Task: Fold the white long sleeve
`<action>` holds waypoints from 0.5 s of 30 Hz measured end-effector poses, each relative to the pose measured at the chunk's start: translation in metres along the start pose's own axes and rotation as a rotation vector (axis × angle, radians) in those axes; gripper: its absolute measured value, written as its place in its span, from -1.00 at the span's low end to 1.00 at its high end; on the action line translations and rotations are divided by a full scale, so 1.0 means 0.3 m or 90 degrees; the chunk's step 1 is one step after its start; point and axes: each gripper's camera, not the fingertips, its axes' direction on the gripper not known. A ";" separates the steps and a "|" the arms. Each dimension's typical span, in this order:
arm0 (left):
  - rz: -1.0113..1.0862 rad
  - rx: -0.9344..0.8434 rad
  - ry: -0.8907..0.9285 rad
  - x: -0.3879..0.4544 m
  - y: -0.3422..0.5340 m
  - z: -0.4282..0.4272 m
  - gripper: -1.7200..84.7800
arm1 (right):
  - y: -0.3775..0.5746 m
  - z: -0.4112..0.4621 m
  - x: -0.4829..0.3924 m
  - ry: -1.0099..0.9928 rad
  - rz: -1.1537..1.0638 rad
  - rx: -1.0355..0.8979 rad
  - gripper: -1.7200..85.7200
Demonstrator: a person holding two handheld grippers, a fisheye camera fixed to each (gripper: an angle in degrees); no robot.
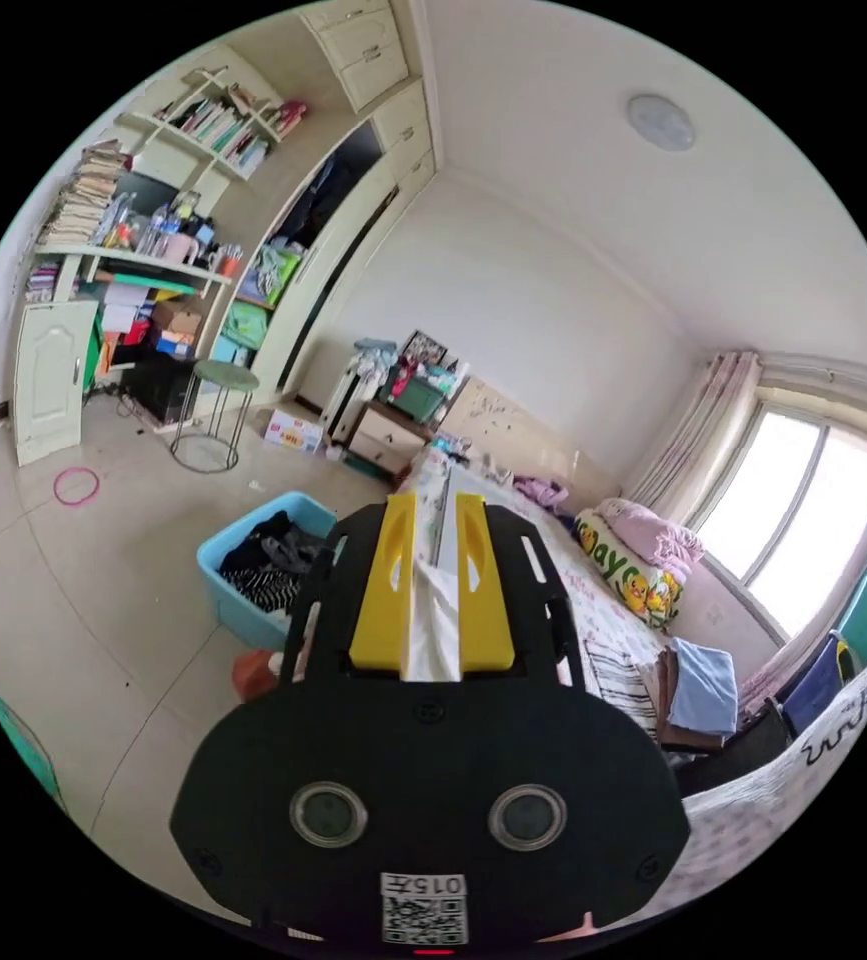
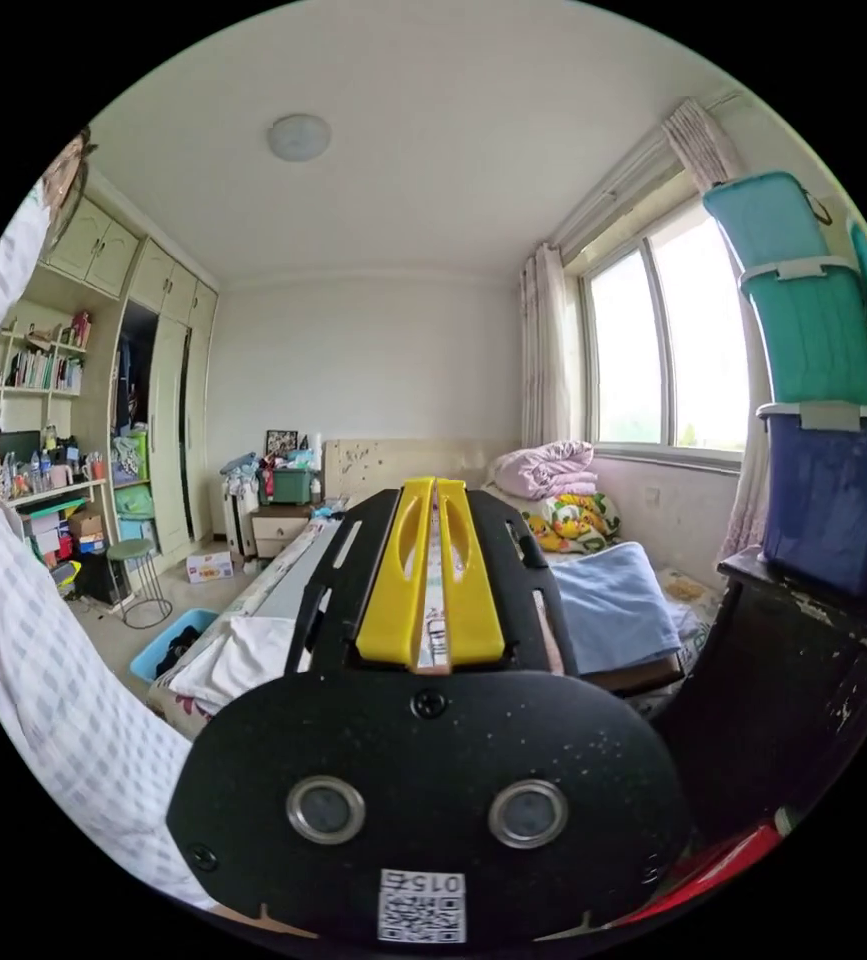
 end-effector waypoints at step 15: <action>-0.098 -0.396 0.020 0.107 0.013 0.865 -0.78 | 0.419 1.109 -0.101 -0.261 0.144 -0.507 -0.84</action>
